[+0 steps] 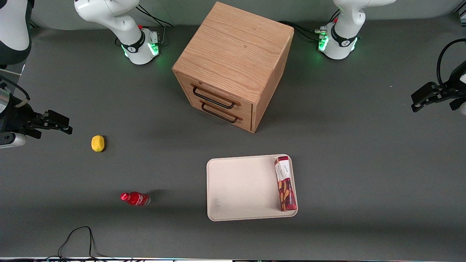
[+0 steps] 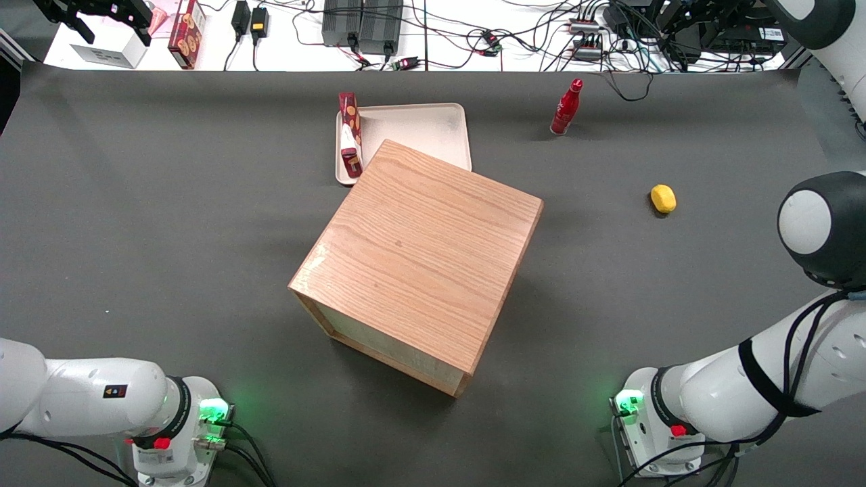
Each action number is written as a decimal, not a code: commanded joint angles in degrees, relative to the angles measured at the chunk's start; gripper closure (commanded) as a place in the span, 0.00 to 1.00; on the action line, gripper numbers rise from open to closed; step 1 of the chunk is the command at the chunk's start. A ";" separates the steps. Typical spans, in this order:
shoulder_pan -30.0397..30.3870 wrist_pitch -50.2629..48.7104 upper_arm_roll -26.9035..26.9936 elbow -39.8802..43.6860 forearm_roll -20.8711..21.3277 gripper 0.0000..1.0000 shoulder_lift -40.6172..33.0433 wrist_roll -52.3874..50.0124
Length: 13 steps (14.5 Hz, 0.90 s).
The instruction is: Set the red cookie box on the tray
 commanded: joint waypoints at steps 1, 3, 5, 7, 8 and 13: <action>-0.60 1.52 1.73 -2.12 -0.14 0.00 -1.91 0.66; -2.36 1.60 3.67 -0.98 -0.06 0.00 -1.56 1.35; -2.37 1.25 4.47 -0.89 -1.63 0.00 -1.64 2.67; -1.05 -0.84 3.68 -0.98 -3.66 0.00 -1.82 2.68; -1.05 -1.99 3.24 -0.89 -3.66 0.00 -1.99 2.24; -3.42 -2.61 2.45 -0.63 -2.96 0.00 -1.99 -3.04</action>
